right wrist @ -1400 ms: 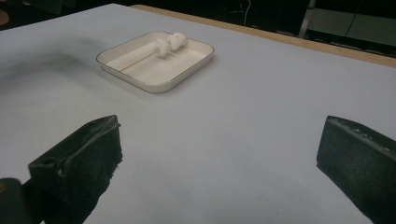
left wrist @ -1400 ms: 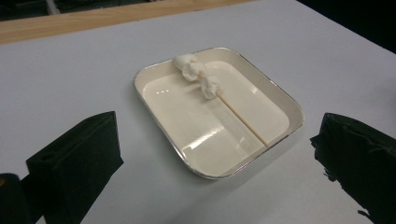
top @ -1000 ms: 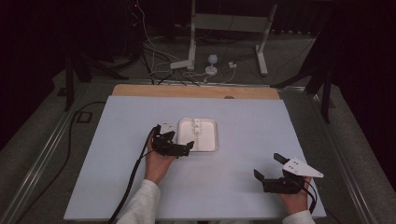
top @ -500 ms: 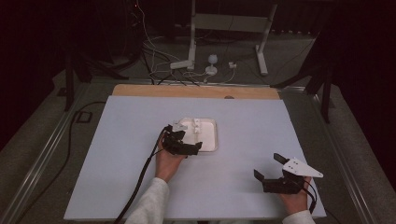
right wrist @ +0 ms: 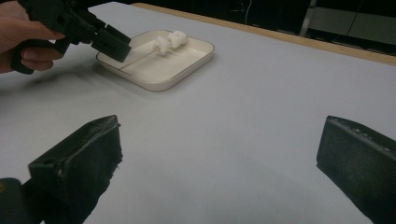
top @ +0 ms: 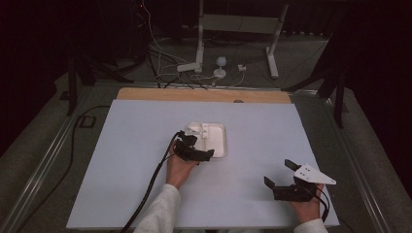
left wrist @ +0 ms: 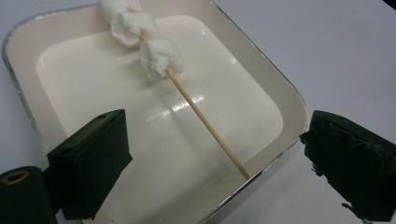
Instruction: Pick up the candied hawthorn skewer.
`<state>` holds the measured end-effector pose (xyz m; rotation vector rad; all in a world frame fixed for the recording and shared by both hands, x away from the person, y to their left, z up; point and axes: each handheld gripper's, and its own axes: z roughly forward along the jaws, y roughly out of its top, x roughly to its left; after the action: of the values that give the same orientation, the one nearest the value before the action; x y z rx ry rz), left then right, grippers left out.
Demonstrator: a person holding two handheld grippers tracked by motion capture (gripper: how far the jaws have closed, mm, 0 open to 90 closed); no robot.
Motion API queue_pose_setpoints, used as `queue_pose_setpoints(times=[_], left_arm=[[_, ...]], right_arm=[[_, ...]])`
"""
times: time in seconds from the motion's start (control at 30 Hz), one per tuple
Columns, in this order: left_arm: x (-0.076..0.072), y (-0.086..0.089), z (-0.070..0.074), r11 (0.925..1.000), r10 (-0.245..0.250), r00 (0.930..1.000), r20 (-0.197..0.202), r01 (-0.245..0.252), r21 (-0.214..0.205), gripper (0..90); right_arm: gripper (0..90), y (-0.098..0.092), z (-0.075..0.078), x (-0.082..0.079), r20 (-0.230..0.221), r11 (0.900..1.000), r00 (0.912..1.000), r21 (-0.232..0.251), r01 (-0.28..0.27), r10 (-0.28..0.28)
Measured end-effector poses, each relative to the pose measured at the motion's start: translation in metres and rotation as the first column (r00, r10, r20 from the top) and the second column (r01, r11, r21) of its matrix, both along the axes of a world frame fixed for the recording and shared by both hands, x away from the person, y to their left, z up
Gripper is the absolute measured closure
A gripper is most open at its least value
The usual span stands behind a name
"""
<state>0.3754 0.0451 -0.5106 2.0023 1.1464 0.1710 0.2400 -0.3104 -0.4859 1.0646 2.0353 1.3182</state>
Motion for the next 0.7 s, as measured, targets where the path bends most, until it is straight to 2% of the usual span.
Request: queue_pose_setpoints(times=[0.03, 0.13, 0.2, 0.23, 0.27, 0.33, 0.5, 0.7], left_arm=[[0.0006, -0.0002, -0.0006, 1.0, 0.0, 1.0, -0.007, 0.0, 0.005, 12.3], [0.0023, -0.0008, -0.0032, 1.0, 0.0, 0.9993, -0.037, 0.0, -0.004, 17.6], [0.0031, -0.0009, -0.0051, 0.9999, -0.011, 0.9986, -0.052, 0.01, -0.012, 26.2], [0.0032, -0.0011, -0.0058, 0.9998, -0.016, 0.9981, -0.059, 0.015, -0.012, 26.2], [0.0034, -0.0012, -0.0064, 0.9997, -0.019, 0.9978, -0.063, 0.018, -0.017, 32.9], [0.0036, -0.0012, -0.0066, 0.9993, -0.024, 0.9972, -0.071, 0.022, -0.029, 40.3], [0.0024, -0.0041, -0.0069, 0.9987, -0.027, 0.9956, -0.09, 0.023, -0.046, 48.7], [0.0026, -0.0074, -0.0053, 0.9998, 0.012, 0.9951, -0.099, -0.013, -0.014, 56.6]], right_arm=[[0.0, 0.0002, 0.0, 0.0, 0.0, 1.0, 1.0, 0.0, 0.0, 0.0], [0.0, 0.0003, 0.0, 0.0, 0.0, 1.0, 1.0, -0.001, -0.001, 0.001], [0.0, 0.0002, 0.0001, -0.0002, 0.001, 1.0, 1.0, -0.001, 0.001, -0.001], [0.0, 0.0002, 0.0001, -0.0002, 0.001, 1.0, 1.0, -0.001, 0.001, -0.001], [0.0, 0.0, 0.0002, -0.0002, 0.002, 1.0, 1.0, -0.001, 0.001, -0.001], [0.0, -0.0001, 0.0001, -0.0002, 0.002, 1.0, 1.0, -0.001, 0.001, -0.001], [0.0, 0.0003, 0.0001, -0.0003, 0.001, 1.0, 1.0, -0.002, 0.001, -0.001], [0.0, 0.0008, 0.0002, -0.0006, 0.002, 1.0, 1.0, -0.004, -0.001, 0.001]])
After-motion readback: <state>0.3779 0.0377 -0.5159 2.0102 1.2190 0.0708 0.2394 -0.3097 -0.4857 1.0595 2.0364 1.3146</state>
